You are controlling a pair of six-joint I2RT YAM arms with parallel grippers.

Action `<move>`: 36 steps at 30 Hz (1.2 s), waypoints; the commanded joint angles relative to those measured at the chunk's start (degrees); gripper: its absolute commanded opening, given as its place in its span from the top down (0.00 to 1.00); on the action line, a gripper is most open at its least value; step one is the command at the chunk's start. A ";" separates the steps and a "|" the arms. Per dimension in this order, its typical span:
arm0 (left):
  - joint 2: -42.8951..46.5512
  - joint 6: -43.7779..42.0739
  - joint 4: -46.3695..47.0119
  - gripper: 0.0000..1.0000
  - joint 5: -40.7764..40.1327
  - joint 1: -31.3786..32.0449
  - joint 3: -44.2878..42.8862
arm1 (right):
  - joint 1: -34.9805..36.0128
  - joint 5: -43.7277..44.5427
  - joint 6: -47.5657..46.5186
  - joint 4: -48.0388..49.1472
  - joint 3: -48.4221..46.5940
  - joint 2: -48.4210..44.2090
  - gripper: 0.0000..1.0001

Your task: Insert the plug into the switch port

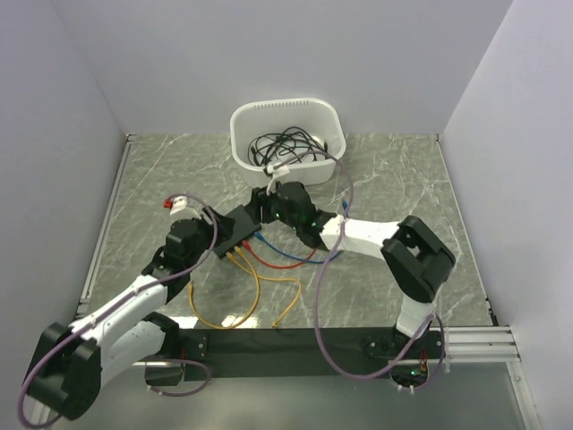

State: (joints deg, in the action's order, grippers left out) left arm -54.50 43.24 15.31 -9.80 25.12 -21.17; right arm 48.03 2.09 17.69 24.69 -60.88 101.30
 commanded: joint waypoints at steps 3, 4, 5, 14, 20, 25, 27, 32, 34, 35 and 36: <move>7.73 8.60 -15.12 0.29 -8.38 -0.69 2.71 | -4.69 -8.32 6.38 -7.11 -8.36 6.62 0.40; 8.18 9.48 -17.48 0.29 -8.91 -0.69 2.89 | -4.87 -9.37 6.65 -7.54 -8.98 8.29 0.40; 8.36 11.32 -18.38 0.29 -9.79 -0.78 3.06 | -5.05 -9.90 7.00 -7.98 -9.60 9.09 0.40; -0.33 16.17 -19.27 0.25 -11.03 -1.57 0.26 | -5.23 -13.69 9.11 -10.71 -14.44 16.56 0.39; -6.05 14.42 -15.75 0.25 -10.50 -2.53 -0.63 | -5.23 -15.10 10.08 -10.54 -14.62 18.85 0.39; -8.34 11.78 -8.12 0.25 -8.57 -3.94 0.43 | -5.14 -16.15 12.45 -8.08 -10.49 18.50 0.39; -9.04 9.94 -6.70 0.26 -8.57 -4.03 0.25 | -5.05 -15.89 14.46 -6.24 -7.26 17.80 0.39; -13.17 6.16 0.05 0.27 -6.03 -4.56 -0.28 | -4.09 -14.22 18.07 -2.55 -0.30 14.90 0.40; -15.54 5.45 2.08 0.28 -4.18 -4.56 -0.28 | -2.69 -12.82 20.01 -1.06 3.48 13.41 0.40; -16.24 5.27 4.61 0.28 -3.48 -4.56 -0.02 | -2.24 -12.03 20.79 -0.44 4.79 12.79 0.40; -17.38 5.18 6.12 0.29 -2.08 -4.56 0.33 | -1.80 -11.85 22.02 0.27 7.16 11.74 0.40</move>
State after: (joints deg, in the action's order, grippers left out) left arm -70.11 51.07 13.08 -15.92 20.80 -19.94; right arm 43.68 -11.31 35.59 26.70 -59.24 114.98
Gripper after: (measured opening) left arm 0.720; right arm 0.599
